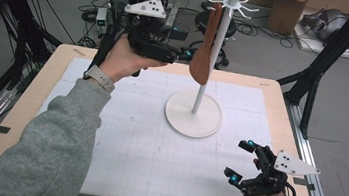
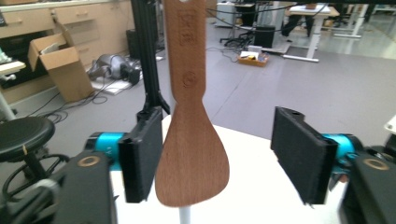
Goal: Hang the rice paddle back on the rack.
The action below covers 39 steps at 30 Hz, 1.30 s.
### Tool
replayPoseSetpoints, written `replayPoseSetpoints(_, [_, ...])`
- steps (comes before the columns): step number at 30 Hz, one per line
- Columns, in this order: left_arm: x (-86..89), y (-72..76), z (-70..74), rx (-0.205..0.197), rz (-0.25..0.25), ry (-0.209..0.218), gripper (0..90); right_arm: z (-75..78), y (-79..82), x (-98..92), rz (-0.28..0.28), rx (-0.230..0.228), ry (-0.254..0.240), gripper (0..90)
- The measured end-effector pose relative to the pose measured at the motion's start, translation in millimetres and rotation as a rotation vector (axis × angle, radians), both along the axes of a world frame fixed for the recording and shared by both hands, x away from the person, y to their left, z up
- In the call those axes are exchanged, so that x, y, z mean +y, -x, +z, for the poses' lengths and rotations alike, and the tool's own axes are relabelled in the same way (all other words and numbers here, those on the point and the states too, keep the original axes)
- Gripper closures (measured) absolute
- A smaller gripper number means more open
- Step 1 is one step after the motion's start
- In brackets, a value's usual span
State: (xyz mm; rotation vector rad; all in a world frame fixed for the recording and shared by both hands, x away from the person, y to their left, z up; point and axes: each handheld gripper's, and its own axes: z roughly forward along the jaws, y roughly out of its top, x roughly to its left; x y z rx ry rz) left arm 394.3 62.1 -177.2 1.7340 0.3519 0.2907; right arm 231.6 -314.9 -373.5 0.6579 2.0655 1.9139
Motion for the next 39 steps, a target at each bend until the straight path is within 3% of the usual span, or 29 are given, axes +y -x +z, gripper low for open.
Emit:
replayPoseSetpoints(2, [4.9,2.1,-2.7,0.003,-0.004,0.010,27.0,0.2,0.1,0.9,0.000,-0.001,0.002,1.8])
replayPoseSetpoints(4, [9.1,3.3,-5.6,0.024,-0.002,-0.004,19.5,0.4,0.1,2.0,0.002,-0.002,0.004,1.8])
replayPoseSetpoints(7, [15.5,6.8,-11.4,0.021,0.016,-0.022,15.1,0.1,-0.4,3.4,0.002,-0.001,0.009,1.8])
replayPoseSetpoints(10, [23.8,8.4,-17.7,0.027,0.042,-0.004,6.7,0.4,-1.1,4.3,0.005,-0.001,0.009,1.8])
replayPoseSetpoints(14, [40.9,9.3,-25.3,0.098,0.049,0.100,1.7,1.4,-2.3,3.5,0.001,-0.005,0.008,1.8])
replayPoseSetpoints(19, [58.4,15.3,-37.5,0.081,0.084,0.069,1.7,2.5,-3.8,0.5,-0.006,-0.011,-0.005,1.8])
replayPoseSetpoints(27, [84.1,28.1,-50.3,0.052,0.082,0.117,1.7,3.6,-7.1,3.1,-0.003,-0.014,-0.002,1.8])
replayPoseSetpoints(31, [96.4,36.7,-59.8,0.022,0.088,0.100,1.7,3.6,-8.4,4.3,-0.006,-0.011,0.005,1.8])
replayPoseSetpoints(36, [110.1,46.2,-72.7,0.023,0.065,0.090,1.7,2.7,-9.2,5.8,-0.007,-0.002,0.011,1.8])
replayPoseSetpoints(39, [116.1,52.6,-80.0,0.002,0.086,0.070,1.7,2.3,-10.2,7.3,-0.003,-0.007,0.016,1.8])
